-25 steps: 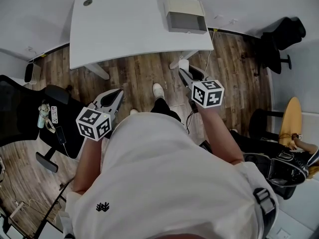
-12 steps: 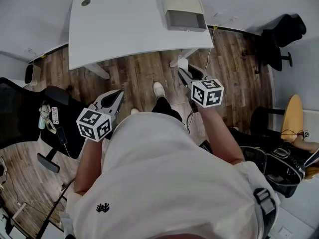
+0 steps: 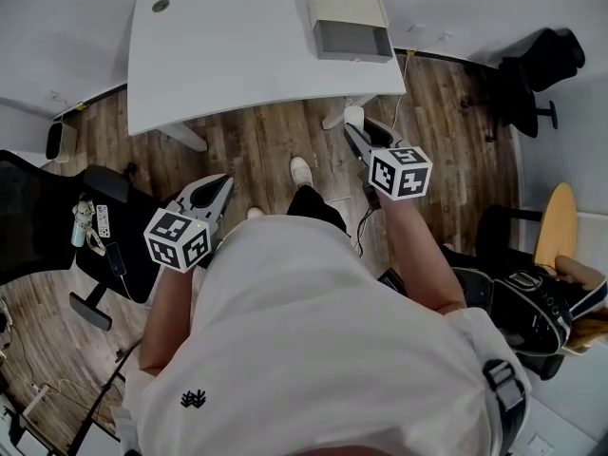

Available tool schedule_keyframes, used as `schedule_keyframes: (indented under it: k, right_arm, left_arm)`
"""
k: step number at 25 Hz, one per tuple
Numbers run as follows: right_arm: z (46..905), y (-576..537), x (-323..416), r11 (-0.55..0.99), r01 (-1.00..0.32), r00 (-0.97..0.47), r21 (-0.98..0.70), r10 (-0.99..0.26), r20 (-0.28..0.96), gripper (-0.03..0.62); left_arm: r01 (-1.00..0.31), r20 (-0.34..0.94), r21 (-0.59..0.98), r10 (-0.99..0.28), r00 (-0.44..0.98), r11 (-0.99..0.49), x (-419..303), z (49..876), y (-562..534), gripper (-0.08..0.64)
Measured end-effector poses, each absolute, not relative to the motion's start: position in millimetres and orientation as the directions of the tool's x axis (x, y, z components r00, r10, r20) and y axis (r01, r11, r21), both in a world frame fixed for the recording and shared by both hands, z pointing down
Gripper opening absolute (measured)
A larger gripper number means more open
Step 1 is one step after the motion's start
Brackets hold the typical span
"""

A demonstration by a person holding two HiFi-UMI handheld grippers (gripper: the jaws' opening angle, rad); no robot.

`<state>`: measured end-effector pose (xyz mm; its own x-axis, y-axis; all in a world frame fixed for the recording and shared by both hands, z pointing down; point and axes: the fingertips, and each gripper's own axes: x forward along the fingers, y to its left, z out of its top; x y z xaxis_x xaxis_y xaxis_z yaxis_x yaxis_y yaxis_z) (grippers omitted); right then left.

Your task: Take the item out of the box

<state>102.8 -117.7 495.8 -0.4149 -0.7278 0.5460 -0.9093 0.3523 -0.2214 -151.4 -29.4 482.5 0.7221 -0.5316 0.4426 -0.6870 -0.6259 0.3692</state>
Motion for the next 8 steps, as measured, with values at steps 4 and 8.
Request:
schedule_keyframes:
  k: [4, 8]
  right_arm:
    - [495.3, -131.7, 110.5, 0.351, -0.909, -0.416, -0.225, -0.729, 0.544, 0.161]
    - [495.6, -147.0, 118.1, 0.352, -0.909, -0.415, -0.223, -0.726, 0.548, 0.161]
  left_arm:
    - [-0.693, 0.452, 0.366, -0.532, 0.716, -0.621, -147.3, 482.3, -39.1, 0.006]
    - [-0.693, 0.452, 0.365, -0.532, 0.716, -0.622, -138.2, 480.7, -53.1, 0.006]
